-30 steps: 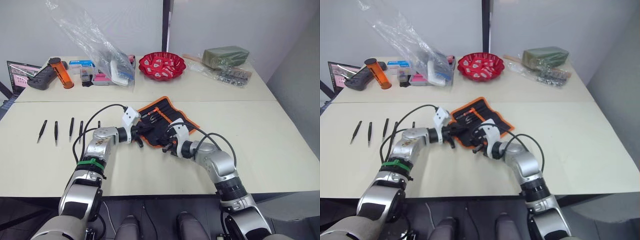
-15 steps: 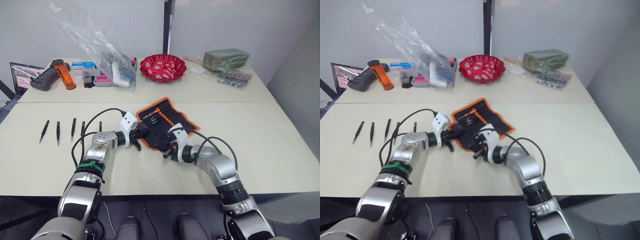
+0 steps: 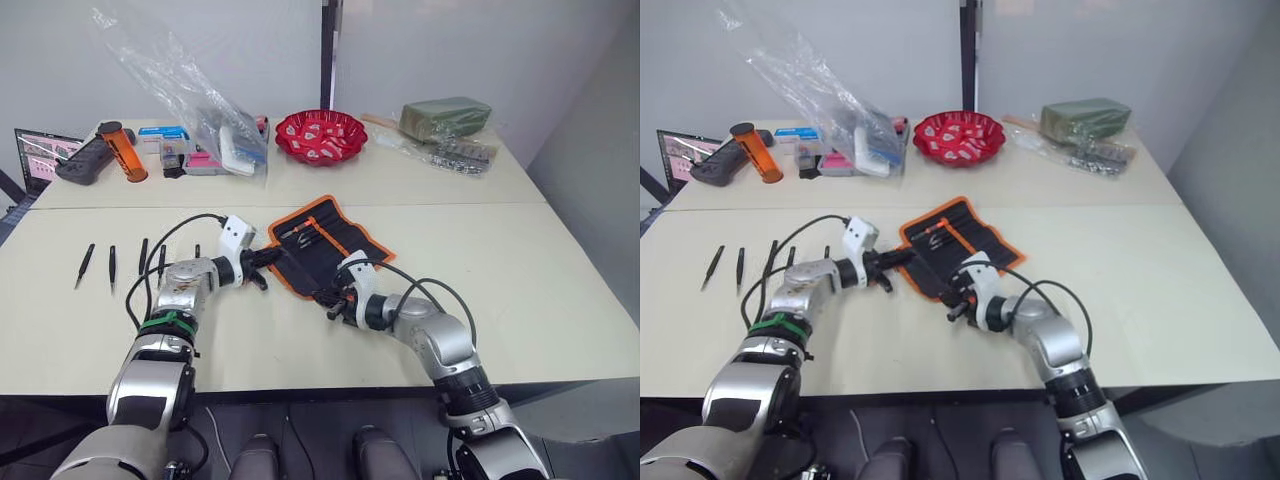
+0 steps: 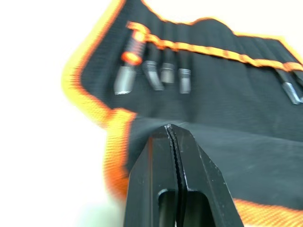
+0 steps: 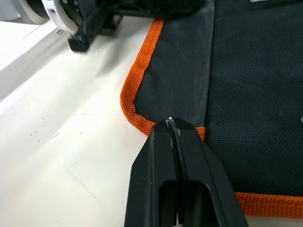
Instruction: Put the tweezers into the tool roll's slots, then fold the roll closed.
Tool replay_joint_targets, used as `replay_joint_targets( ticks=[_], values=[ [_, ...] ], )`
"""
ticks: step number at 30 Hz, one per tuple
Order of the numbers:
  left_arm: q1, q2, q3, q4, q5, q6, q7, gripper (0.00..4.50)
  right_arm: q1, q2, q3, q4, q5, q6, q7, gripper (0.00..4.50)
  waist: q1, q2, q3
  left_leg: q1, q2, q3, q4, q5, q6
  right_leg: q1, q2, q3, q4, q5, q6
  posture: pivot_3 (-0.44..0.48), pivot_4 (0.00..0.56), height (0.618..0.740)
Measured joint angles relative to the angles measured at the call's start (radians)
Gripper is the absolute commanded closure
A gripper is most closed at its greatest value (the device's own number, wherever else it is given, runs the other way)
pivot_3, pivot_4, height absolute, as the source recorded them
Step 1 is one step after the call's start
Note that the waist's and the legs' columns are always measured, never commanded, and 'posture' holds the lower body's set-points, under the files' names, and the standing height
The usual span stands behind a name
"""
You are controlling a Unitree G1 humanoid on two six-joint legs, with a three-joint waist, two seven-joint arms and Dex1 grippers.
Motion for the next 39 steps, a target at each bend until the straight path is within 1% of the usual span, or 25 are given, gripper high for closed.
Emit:
replay_joint_targets(
  ticks=[4,6,8,11,14,17,18,21,23,26,28,31,32,35,39],
  values=[
    [0.001,0.007,0.019,-0.051,-0.026,0.009,-0.023,4.48,0.040,-0.001,-0.036,-0.060,0.043,-0.013,0.028,4.50,0.011,0.000,0.001,-0.006,0.000,0.000,0.000,0.000,0.000,-0.003,0.000,0.000,-0.002,0.000,0.000,0.000,0.150,0.735],
    [0.005,0.014,0.029,-0.083,-0.039,0.025,-0.039,4.48,0.079,0.019,-0.079,-0.125,0.132,0.016,0.046,4.50,0.013,0.000,0.003,-0.011,0.000,-0.001,0.000,0.000,0.000,-0.007,0.000,0.000,-0.003,0.004,-0.006,0.000,0.150,0.735],
    [0.010,0.027,0.036,-0.105,-0.045,0.039,-0.047,4.48,0.089,0.030,-0.119,-0.199,0.208,0.053,0.053,4.50,0.009,0.000,0.003,-0.013,0.000,-0.001,0.001,0.000,0.000,-0.011,0.000,0.000,-0.001,0.004,-0.007,0.000,0.150,0.735],
    [0.024,0.046,0.044,-0.139,-0.061,0.045,-0.058,4.48,0.092,0.007,-0.174,-0.305,0.294,0.089,0.056,4.50,0.009,0.000,0.003,-0.014,0.000,-0.001,0.001,0.000,0.000,-0.013,0.000,0.000,0.001,0.004,-0.007,0.000,0.150,0.735],
    [0.044,0.084,0.060,-0.173,-0.074,0.049,-0.061,4.48,0.124,-0.078,-0.222,-0.391,0.320,0.097,0.054,4.50,0.010,0.000,0.003,-0.016,0.000,-0.001,0.001,0.000,0.000,-0.014,0.000,0.000,0.000,0.004,-0.007,0.000,0.150,0.735],
    [0.080,0.145,0.085,-0.220,-0.078,0.063,-0.062,4.48,0.143,-0.166,-0.301,-0.433,0.358,0.118,0.047,4.50,0.011,0.000,0.004,-0.016,0.000,-0.001,0.000,0.000,0.000,-0.015,-0.001,0.000,0.000,0.004,-0.007,0.000,0.150,0.735],
    [0.096,0.161,0.098,-0.242,-0.083,0.071,-0.056,4.24,0.144,-0.203,-0.325,-0.439,0.366,0.119,0.047,4.50,0.011,0.000,0.004,-0.016,0.000,-0.001,0.001,0.000,0.000,-0.015,-0.001,0.000,0.000,0.004,-0.007,0.000,0.150,0.735],
    [0.155,0.210,0.135,-0.305,-0.103,0.095,-0.031,3.33,0.158,-0.334,-0.365,-0.447,0.360,0.115,0.069,3.66,0.011,0.000,0.004,-0.016,0.000,0.000,0.001,0.000,0.000,-0.015,-0.001,0.000,0.000,0.004,-0.007,0.000,0.150,0.735],
    [0.215,0.250,0.175,-0.346,-0.115,0.115,-0.003,2.65,0.164,-0.392,-0.394,-0.429,0.351,0.115,0.074,2.96,0.008,0.000,0.004,-0.015,0.000,0.000,0.000,0.000,0.000,-0.015,-0.001,0.000,0.000,0.004,-0.007,0.000,0.150,0.735],
    [0.319,0.281,0.240,-0.415,-0.132,0.122,0.042,1.65,0.146,-0.432,-0.413,-0.388,0.351,0.115,0.081,1.92,0.005,0.000,0.004,-0.015,0.000,0.000,0.000,0.000,0.000,-0.015,-0.001,0.000,0.000,0.004,-0.007,0.000,0.150,0.735],
    [0.384,0.281,0.281,-0.456,-0.155,0.121,0.063,1.01,0.132,-0.445,-0.415,-0.372,0.353,0.115,0.095,1.27,0.008,0.000,0.004,-0.015,0.000,0.000,0.000,0.000,0.000,-0.015,-0.001,0.000,0.000,0.004,-0.007,0.000,0.150,0.735],
    [0.528,0.281,0.362,-0.552,-0.195,0.121,0.099,0.02,0.111,-0.466,-0.411,-0.341,0.356,0.111,0.134,0.24,0.009,-0.001,0.004,-0.015,0.000,0.001,0.000,0.000,0.000,-0.015,-0.001,0.001,0.000,0.004,-0.007,0.000,0.150,0.735],
    [0.577,0.280,0.388,-0.586,-0.203,0.123,0.111,0.00,0.100,-0.468,-0.408,-0.329,0.361,0.110,0.150,0.02,0.008,0.000,0.004,-0.015,0.000,0.001,0.000,0.000,0.000,-0.015,-0.001,0.001,-0.001,0.004,-0.007,0.000,0.150,0.735],
    [0.717,0.266,0.471,-0.677,-0.233,0.126,0.159,0.00,0.019,-0.466,-0.375,-0.308,0.418,0.131,0.217,0.02,0.005,0.000,0.005,-0.015,0.000,0.001,0.000,0.000,0.000,-0.016,-0.001,0.001,0.000,0.004,-0.007,0.000,0.150,0.735],
    [0.828,0.237,0.545,-0.743,-0.245,0.126,0.228,0.00,-0.110,-0.428,-0.316,-0.308,0.489,0.183,0.247,0.02,0.010,-0.001,0.006,-0.015,0.000,0.001,0.001,0.000,0.000,-0.015,-0.002,0.001,0.000,0.004,-0.007,0.000,0.150,0.735]
  ],
)
